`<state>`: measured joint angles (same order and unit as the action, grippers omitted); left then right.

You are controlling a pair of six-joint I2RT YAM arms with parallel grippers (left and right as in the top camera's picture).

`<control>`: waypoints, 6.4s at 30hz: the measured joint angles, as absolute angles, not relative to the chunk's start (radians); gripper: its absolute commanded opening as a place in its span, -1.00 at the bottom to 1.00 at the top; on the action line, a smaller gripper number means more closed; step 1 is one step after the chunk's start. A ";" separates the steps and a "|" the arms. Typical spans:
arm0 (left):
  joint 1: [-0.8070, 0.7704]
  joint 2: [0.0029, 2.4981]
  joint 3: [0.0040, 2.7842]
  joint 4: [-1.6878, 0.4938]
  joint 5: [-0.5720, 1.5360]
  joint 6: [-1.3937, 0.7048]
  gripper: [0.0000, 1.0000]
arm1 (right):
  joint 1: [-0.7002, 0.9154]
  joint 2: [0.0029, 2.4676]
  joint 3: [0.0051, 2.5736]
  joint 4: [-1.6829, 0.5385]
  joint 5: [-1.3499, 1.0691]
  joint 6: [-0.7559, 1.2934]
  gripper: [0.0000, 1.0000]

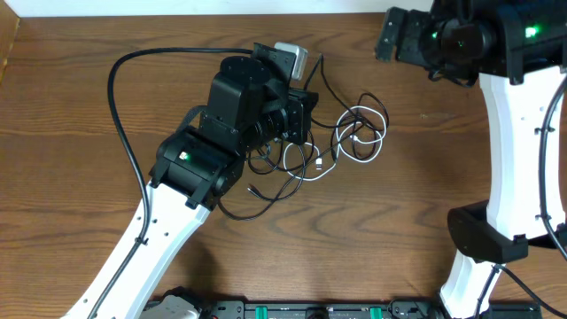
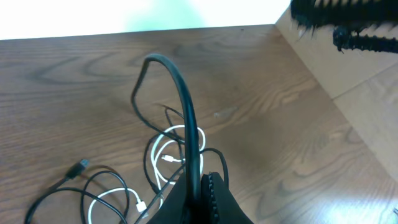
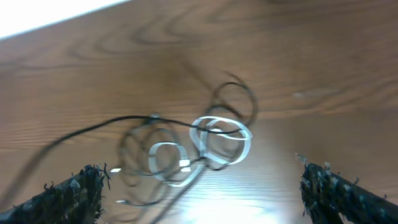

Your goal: Untangle cables

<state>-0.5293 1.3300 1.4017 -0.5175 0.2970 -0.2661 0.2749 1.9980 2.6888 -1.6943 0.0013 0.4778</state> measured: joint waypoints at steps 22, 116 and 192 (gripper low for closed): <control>-0.529 1.156 1.446 -0.588 0.274 -0.286 -0.85 | 0.228 1.998 1.984 -1.375 -0.122 0.246 0.98; -0.457 1.156 1.446 -0.965 -0.189 -0.579 -0.85 | -0.253 1.405 1.299 -0.683 0.217 0.456 -0.97; 0.019 1.122 1.446 -1.067 0.245 -0.519 -0.85 | 0.162 1.537 1.227 -0.961 -0.426 0.233 0.99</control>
